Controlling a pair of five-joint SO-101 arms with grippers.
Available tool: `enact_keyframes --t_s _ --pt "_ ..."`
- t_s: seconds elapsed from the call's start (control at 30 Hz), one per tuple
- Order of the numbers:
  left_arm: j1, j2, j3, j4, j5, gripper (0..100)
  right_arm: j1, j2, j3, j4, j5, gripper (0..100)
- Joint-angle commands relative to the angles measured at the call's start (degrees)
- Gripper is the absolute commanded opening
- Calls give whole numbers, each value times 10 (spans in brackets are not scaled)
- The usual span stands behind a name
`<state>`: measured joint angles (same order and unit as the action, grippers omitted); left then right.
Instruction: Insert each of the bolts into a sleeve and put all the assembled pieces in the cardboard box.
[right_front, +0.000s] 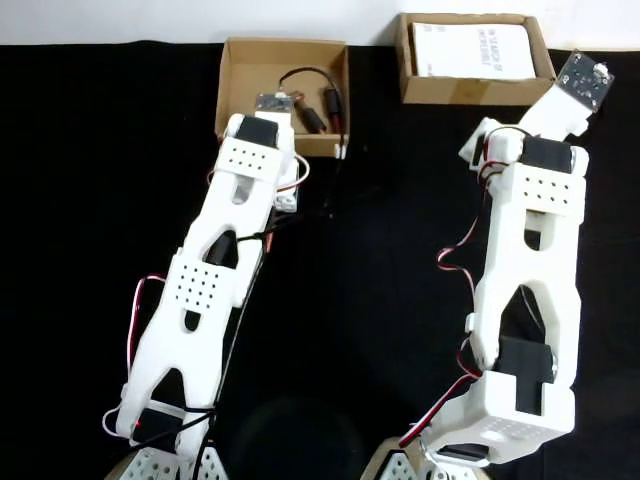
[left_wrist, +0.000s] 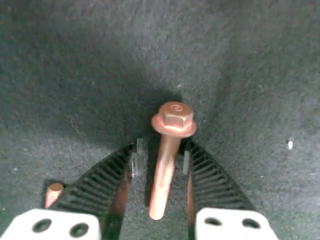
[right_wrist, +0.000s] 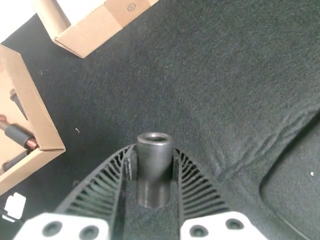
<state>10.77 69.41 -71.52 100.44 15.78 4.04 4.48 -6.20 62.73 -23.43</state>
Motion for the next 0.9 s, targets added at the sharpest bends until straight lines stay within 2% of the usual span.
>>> enact_keyframes --t_s 0.0,0.1,0.17,0.23,0.37,0.43,0.53,0.7,0.8,0.87 --pt "15 -2 9 1 3 112 1 -38 -1 -9 0 7" --pt "15 -2 10 -17 2 10 1 -39 -5 -9 1 7" --pt "15 -5 9 -30 -2 11 -15 -40 -7 -9 17 8" --pt "15 -11 -1 -32 -3 7 -36 -44 -2 -2 79 8" --pt "27 -77 -91 17 -4 7 -77 -95 -7 74 181 8" --pt "36 -141 -124 17 -12 7 -95 -145 -3 112 201 8" --pt "65 -245 -131 17 -63 7 -104 -234 -2 153 210 8" --pt "85 -415 -56 17 -84 7 -103 -386 0 205 209 8" --pt "83 -529 27 17 -88 7 -104 -469 1 251 210 8" --pt "84 -607 98 17 -115 7 -104 -522 21 273 210 8"
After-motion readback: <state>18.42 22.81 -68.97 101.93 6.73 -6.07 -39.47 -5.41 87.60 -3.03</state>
